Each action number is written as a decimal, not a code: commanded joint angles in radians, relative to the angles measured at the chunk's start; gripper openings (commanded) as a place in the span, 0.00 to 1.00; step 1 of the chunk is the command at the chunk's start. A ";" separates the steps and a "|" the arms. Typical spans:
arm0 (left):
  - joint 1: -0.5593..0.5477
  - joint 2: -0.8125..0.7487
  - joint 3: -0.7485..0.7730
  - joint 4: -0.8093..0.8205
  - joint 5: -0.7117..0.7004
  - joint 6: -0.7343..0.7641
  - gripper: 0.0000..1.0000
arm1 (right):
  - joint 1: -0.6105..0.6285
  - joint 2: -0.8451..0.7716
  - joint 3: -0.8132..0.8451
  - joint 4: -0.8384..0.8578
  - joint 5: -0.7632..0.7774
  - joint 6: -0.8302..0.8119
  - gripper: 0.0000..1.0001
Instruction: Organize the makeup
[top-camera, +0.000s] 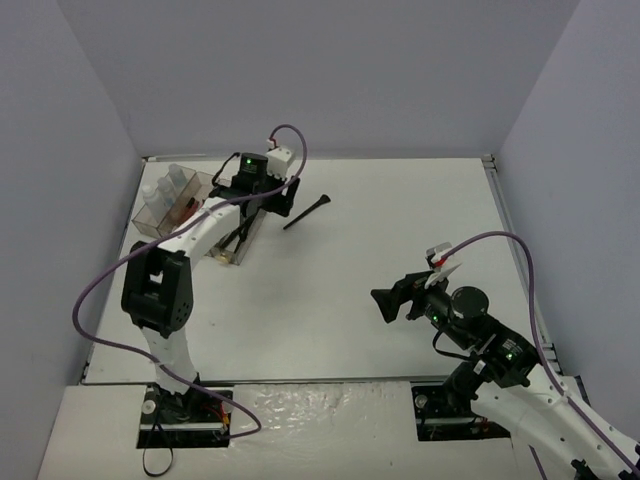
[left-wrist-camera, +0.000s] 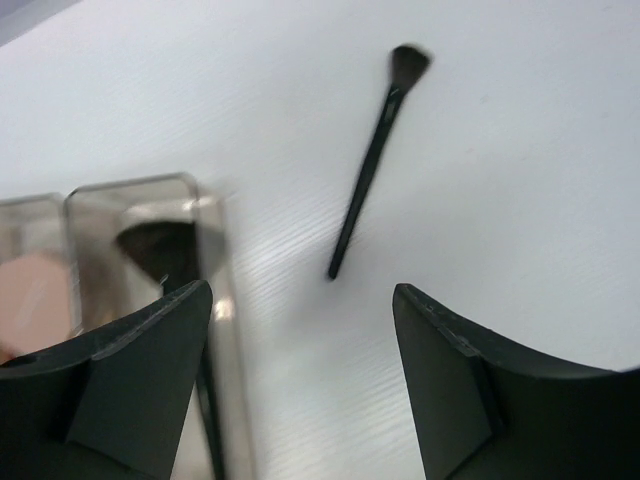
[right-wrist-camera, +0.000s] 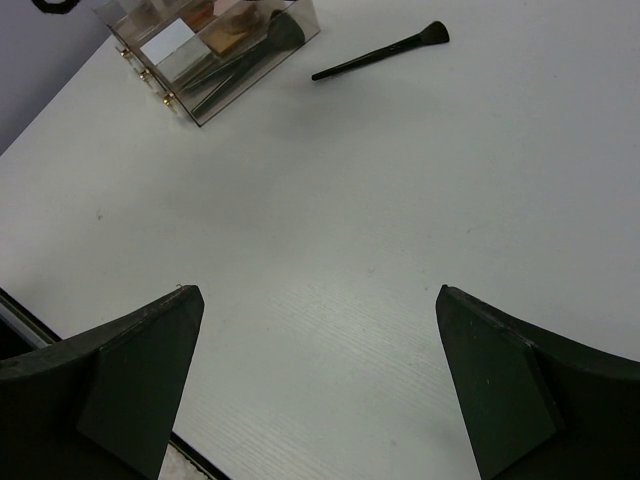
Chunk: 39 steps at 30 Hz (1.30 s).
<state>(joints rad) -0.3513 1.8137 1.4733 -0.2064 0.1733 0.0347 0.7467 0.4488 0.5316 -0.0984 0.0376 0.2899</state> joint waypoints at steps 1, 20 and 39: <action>-0.035 0.115 0.077 0.161 0.126 -0.095 0.70 | 0.000 0.019 0.031 0.052 0.005 0.015 1.00; -0.080 0.411 0.239 0.122 0.114 -0.095 0.16 | -0.001 0.027 0.034 0.037 0.002 0.067 1.00; -0.074 -0.147 -0.146 0.105 -0.199 -0.031 0.00 | 0.000 -0.023 0.004 0.039 0.003 0.070 1.00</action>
<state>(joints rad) -0.4771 1.8653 1.3345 -0.1373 0.0677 -0.0490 0.7467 0.4318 0.5312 -0.1204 0.0273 0.3603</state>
